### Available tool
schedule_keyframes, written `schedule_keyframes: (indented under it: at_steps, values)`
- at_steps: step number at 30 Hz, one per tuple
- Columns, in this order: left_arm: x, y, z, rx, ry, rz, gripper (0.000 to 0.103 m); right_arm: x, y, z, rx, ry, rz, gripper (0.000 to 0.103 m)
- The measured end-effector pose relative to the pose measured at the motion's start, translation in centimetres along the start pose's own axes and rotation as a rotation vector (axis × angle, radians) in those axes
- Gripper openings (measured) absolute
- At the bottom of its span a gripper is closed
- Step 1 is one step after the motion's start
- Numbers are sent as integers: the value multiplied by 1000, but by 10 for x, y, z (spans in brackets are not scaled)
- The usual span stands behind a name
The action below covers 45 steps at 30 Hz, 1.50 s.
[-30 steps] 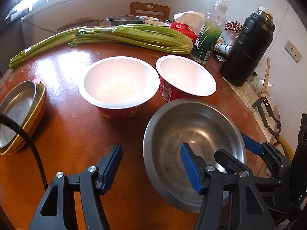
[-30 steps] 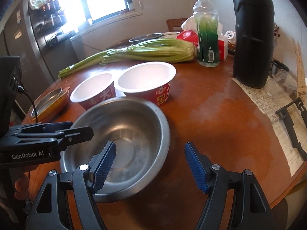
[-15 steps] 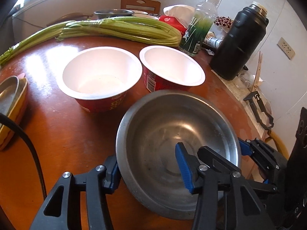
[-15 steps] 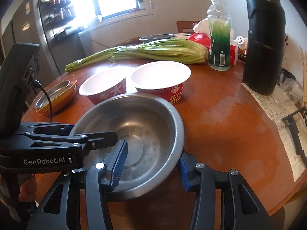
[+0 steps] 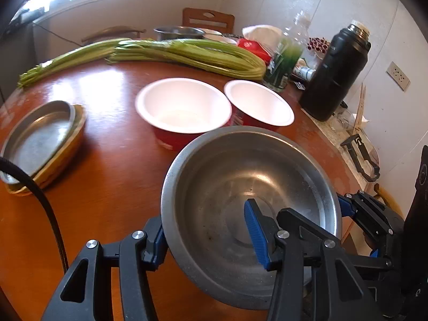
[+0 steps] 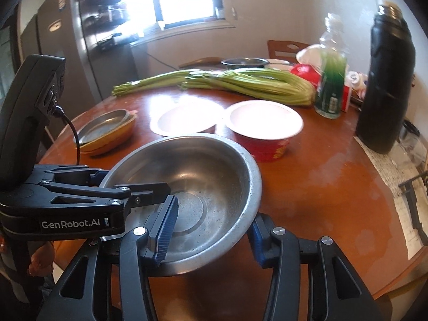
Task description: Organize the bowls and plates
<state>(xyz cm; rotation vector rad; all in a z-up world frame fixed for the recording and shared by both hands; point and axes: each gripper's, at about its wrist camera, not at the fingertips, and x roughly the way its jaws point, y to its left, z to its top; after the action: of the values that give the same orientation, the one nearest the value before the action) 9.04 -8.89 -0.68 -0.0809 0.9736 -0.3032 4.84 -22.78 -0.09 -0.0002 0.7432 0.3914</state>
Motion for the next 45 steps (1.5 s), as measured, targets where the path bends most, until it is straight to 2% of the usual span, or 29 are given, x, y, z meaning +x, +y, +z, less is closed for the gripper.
schedule_keyframes:
  at_steps: [7,20,30,45]
  values:
    - [-13,22,-10,-28,-10,19,51,7,23,3,-40,16,33,51]
    - [-5,44,-19,-59,15,63,51,22,47,1,-87,64,47,51]
    - [5,47,-20,-58,36,67,51,31,45,-1,-77,92,55,51]
    - [5,50,-19,-55,14,87,52,38,32,-4,-31,113,64,52]
